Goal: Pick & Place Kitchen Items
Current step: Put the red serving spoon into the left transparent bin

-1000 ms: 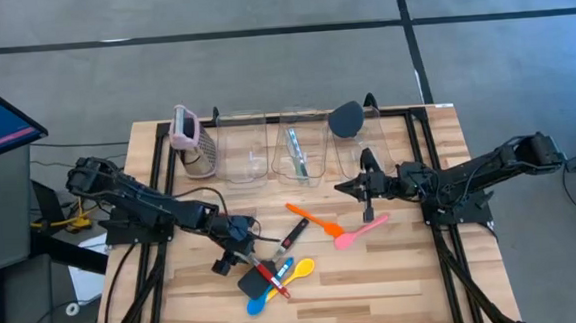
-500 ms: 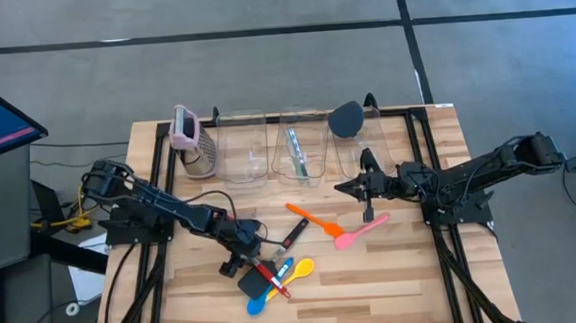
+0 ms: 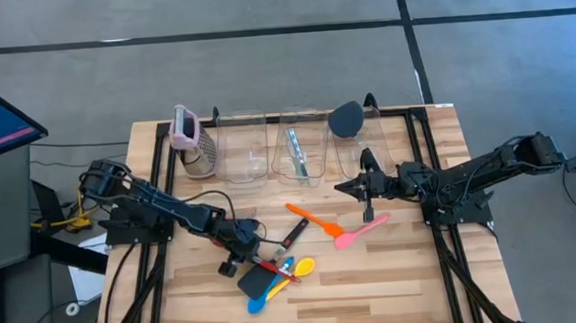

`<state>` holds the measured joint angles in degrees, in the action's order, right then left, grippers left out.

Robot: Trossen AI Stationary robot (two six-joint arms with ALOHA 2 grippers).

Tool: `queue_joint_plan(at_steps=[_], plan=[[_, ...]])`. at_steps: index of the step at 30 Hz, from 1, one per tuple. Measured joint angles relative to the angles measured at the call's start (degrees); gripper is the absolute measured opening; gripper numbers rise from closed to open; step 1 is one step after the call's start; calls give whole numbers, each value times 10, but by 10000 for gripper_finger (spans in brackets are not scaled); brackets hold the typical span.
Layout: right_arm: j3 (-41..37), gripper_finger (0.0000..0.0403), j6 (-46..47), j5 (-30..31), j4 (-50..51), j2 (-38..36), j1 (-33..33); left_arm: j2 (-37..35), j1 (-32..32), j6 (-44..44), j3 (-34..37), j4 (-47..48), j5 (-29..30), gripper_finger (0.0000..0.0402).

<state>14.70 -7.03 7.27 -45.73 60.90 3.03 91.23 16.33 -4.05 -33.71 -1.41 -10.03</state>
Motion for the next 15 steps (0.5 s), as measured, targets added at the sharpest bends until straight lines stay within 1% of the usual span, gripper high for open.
queue_joint_plan(at_steps=[4, 8, 11, 15], plan=[[0, 0, 0, 0, -2, 0, 0, -29, 1, 2, 1, 53, 37, 32], [0, 0, 0, 0, -2, 0, 0, -82, 0, 5, 4, 125, 94, 32], [0, 0, 0, 0, -2, 0, 0, -133, 0, 4, 3, 139, 131, 32], [0, 0, 0, 0, -3, 0, 0, -206, 0, 2, 3, 136, 158, 32]])
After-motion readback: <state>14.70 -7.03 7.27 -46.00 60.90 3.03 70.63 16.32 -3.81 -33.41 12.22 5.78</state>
